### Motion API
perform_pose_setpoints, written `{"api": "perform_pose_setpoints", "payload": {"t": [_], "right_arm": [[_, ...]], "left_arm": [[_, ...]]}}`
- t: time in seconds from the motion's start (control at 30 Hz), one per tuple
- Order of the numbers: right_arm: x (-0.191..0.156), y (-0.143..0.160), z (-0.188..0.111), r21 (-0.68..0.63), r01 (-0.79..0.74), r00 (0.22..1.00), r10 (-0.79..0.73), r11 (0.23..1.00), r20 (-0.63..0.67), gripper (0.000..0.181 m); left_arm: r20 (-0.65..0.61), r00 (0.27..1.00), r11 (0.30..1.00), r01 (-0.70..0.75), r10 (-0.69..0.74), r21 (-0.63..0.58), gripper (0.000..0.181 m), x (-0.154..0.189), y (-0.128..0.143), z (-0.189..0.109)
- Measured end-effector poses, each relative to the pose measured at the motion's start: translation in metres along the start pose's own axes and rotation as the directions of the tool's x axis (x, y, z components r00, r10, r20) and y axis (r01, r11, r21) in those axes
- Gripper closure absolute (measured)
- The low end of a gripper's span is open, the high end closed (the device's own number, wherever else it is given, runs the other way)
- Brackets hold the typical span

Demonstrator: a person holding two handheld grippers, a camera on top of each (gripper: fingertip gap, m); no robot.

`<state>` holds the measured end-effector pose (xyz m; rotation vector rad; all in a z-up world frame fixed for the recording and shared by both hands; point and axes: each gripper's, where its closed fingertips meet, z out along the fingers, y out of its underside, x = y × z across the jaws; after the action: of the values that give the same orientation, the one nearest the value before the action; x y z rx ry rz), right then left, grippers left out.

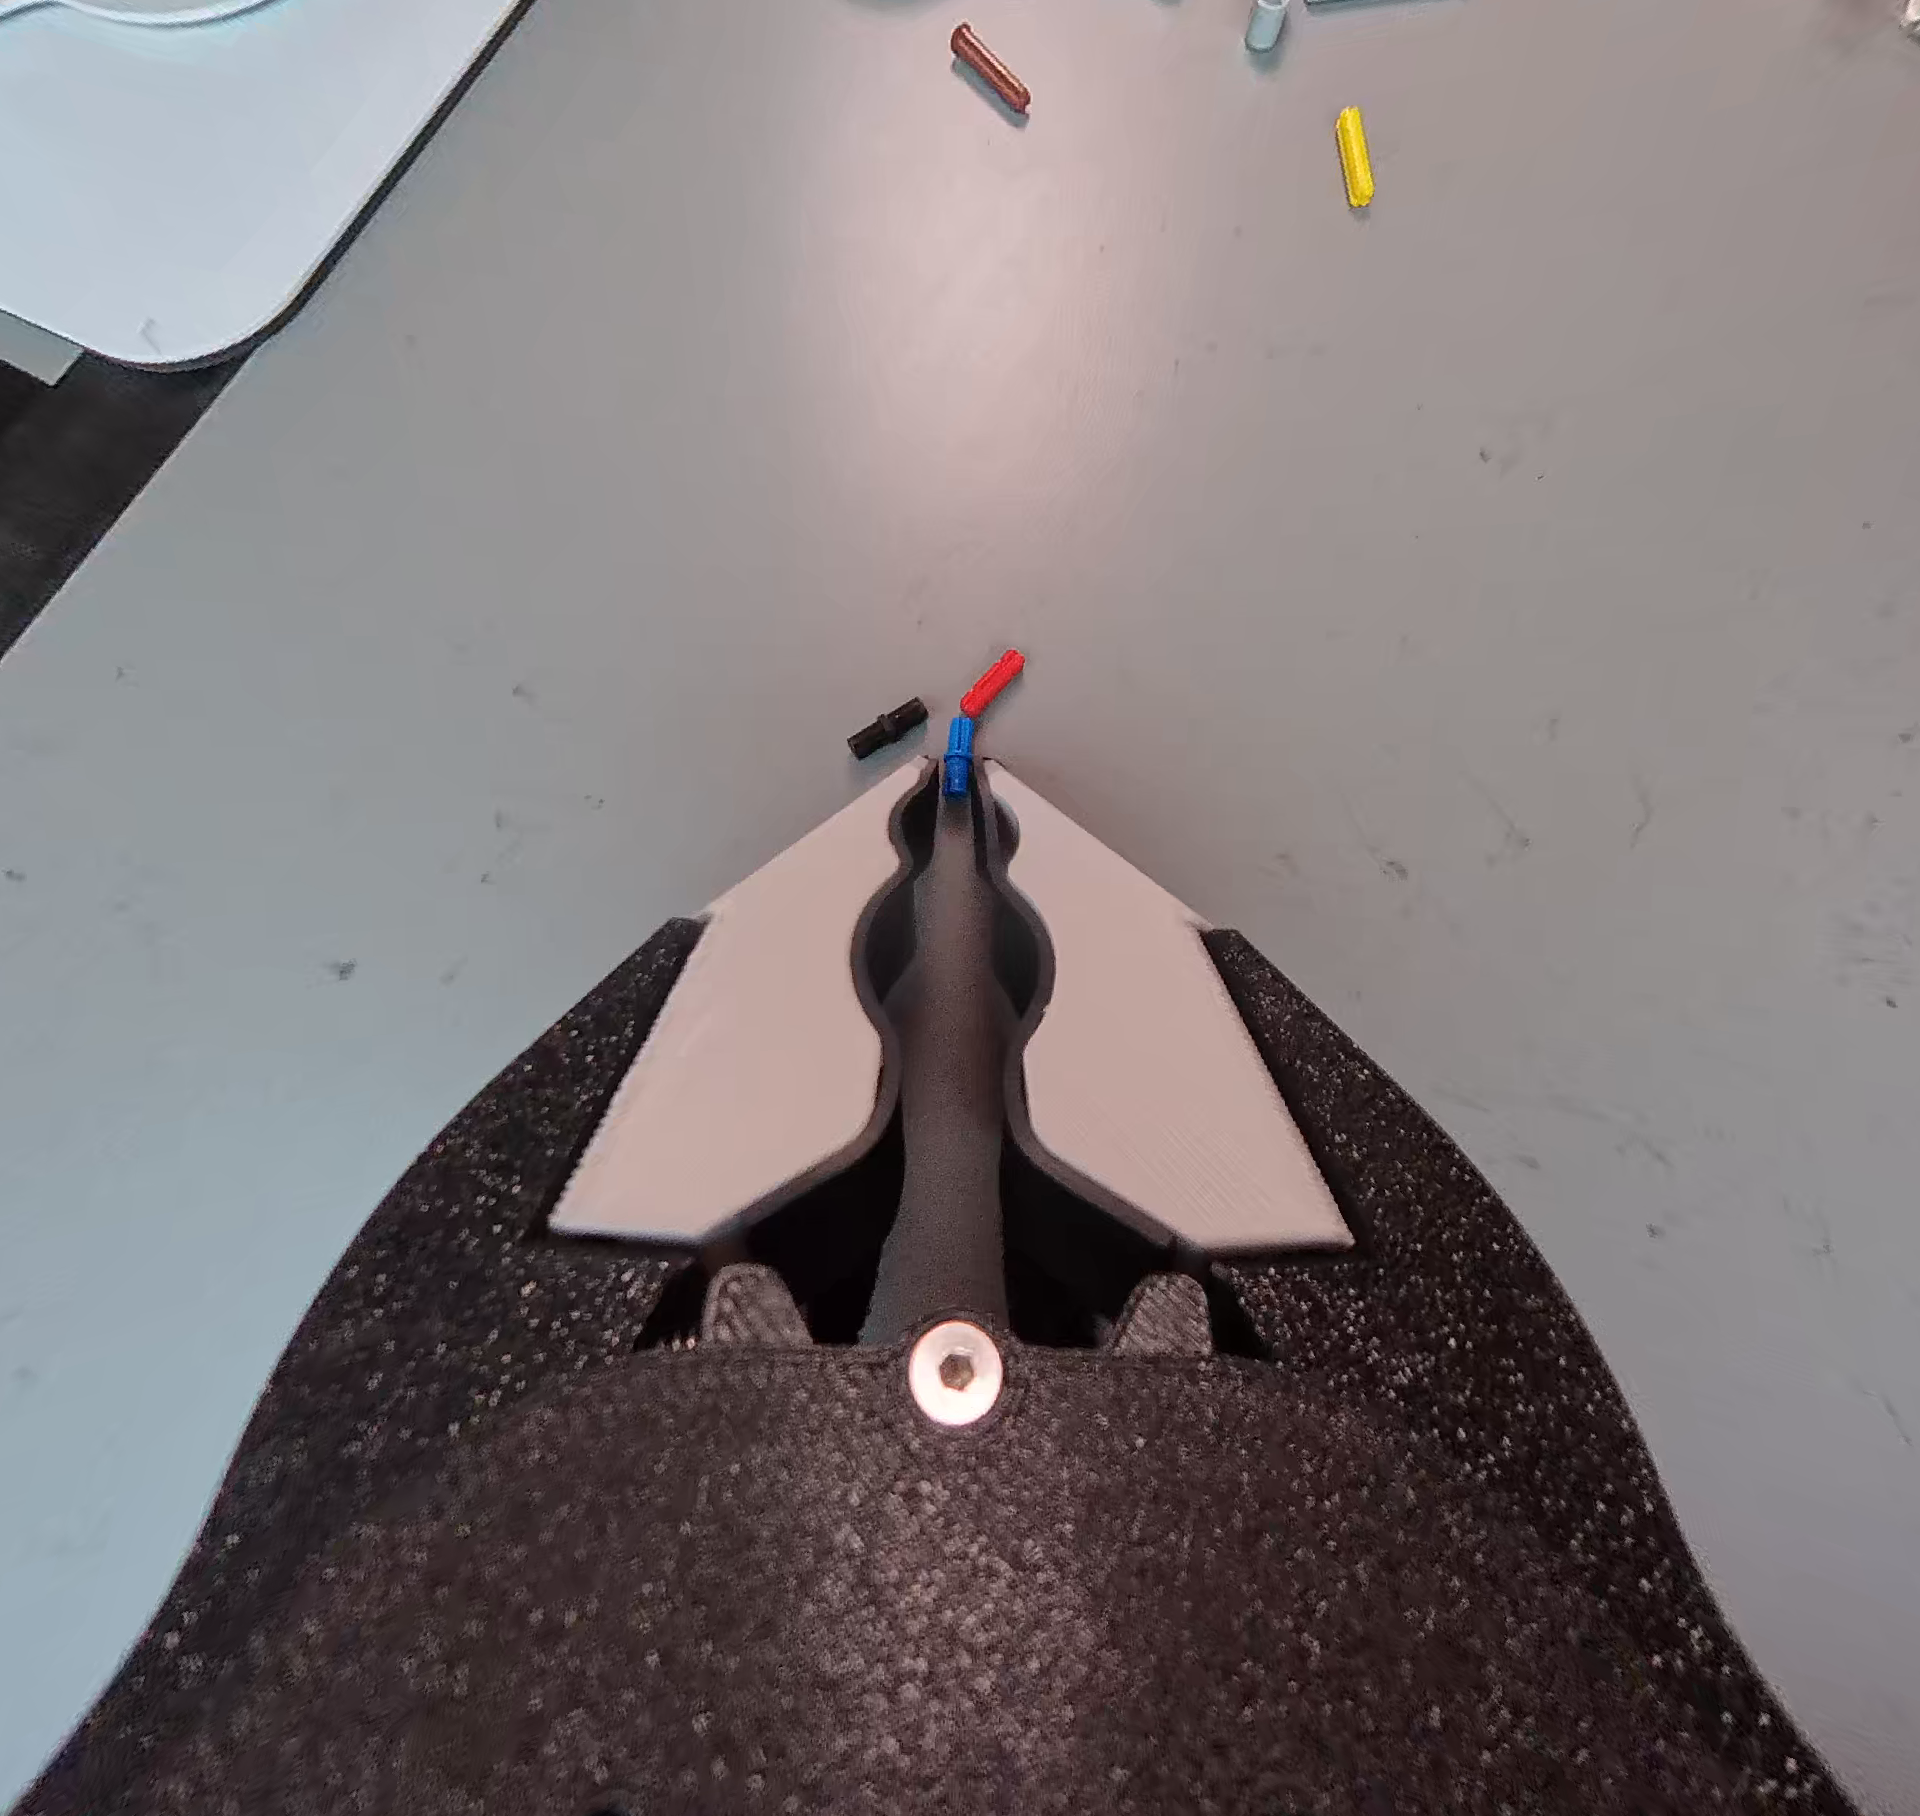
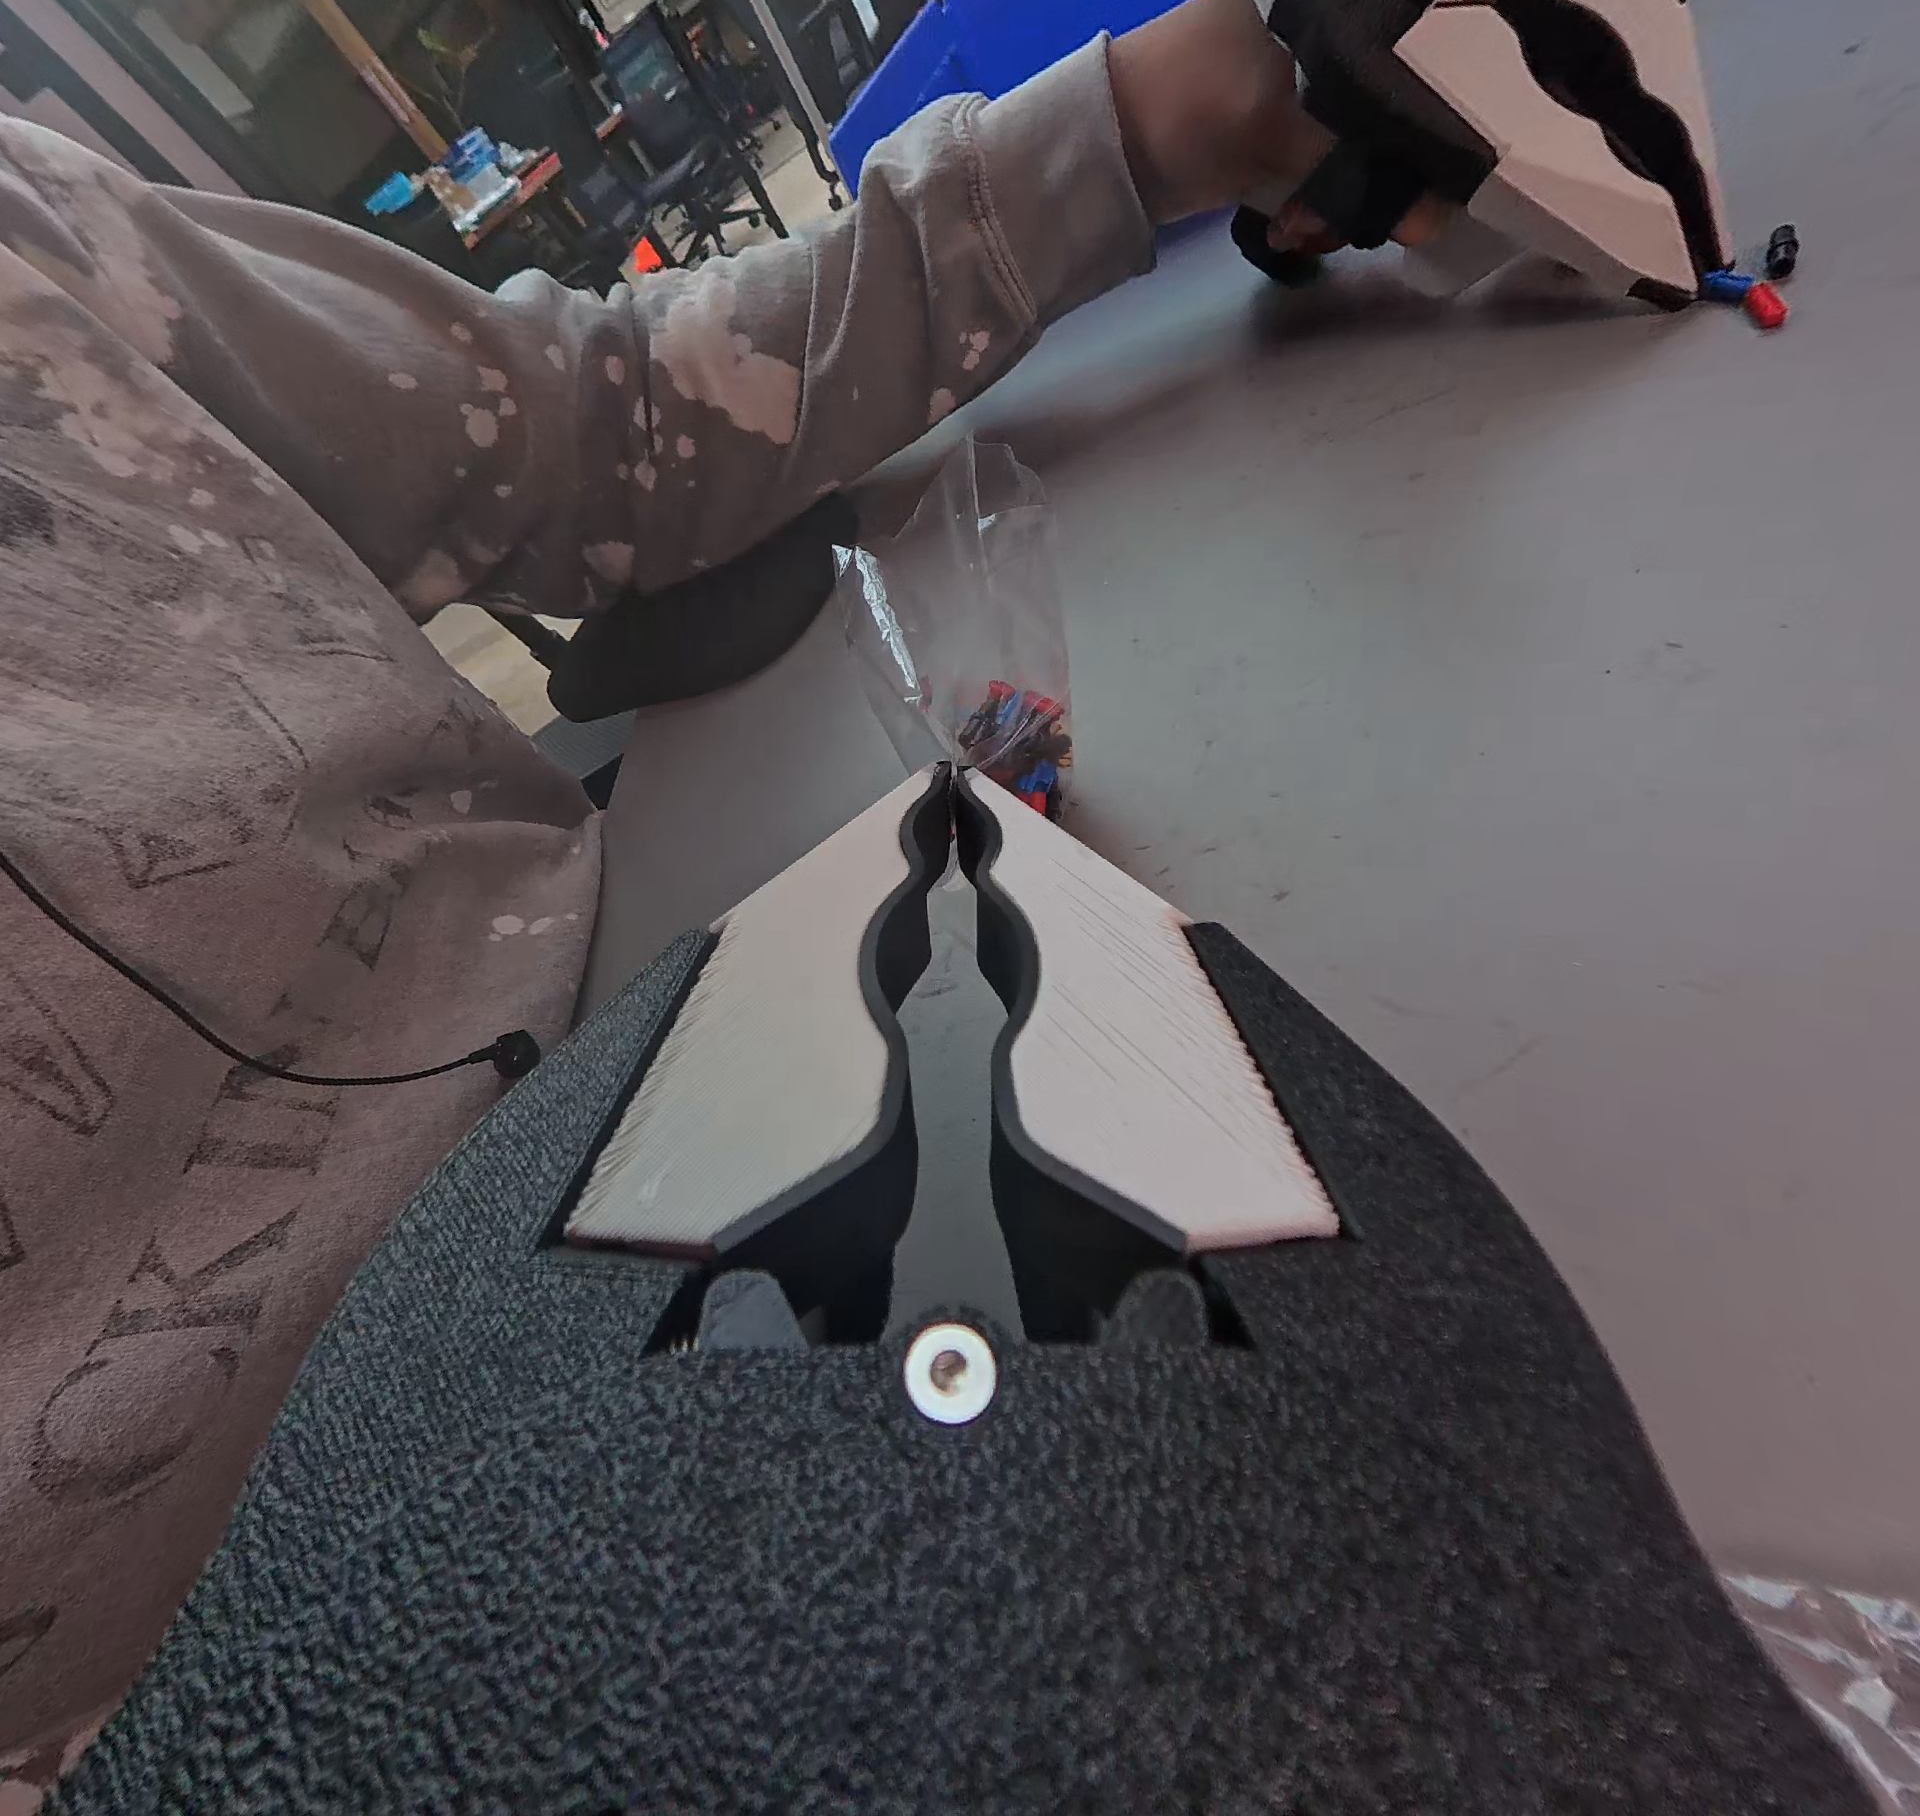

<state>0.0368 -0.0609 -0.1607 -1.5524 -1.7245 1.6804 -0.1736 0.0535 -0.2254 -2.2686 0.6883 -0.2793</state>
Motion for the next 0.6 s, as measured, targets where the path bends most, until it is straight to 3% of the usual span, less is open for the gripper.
{"api": "perform_pose_setpoints", "payload": {"t": [0.13, 0.2, 0.3, 0.43, 0.6], "right_arm": [[0.000, 0.000, 0.000, -0.002, 0.006, 1.000, -0.006, 1.000, -0.002, 0.181], [0.000, 0.000, 0.000, -0.002, 0.007, 1.000, -0.007, 1.000, -0.003, 0.181], [0.000, 0.000, 0.000, -0.001, 0.003, 1.000, -0.003, 1.000, -0.002, 0.181], [0.000, 0.000, 0.001, -0.003, 0.006, 1.000, -0.006, 1.000, -0.002, 0.181], [-0.002, 0.001, 0.001, -0.010, 0.022, 1.000, -0.022, 1.000, -0.006, 0.181]], "left_arm": [[-0.072, 0.997, 0.998, -0.027, 0.031, 0.056, 0.176, 0.022, -0.014, -0.009], [-0.232, 0.970, 0.983, -0.028, 0.071, 0.182, 0.176, 0.063, -0.046, -0.030], [-0.399, 0.878, 0.939, -0.139, 0.264, 0.316, 0.176, 0.140, -0.089, -0.070], [-0.454, 0.772, 0.894, -0.357, 0.445, 0.270, 0.176, 0.206, -0.088, -0.074], [-0.475, 0.773, 0.907, -0.362, 0.421, 0.215, 0.169, 0.208, -0.077, -0.067]]}}
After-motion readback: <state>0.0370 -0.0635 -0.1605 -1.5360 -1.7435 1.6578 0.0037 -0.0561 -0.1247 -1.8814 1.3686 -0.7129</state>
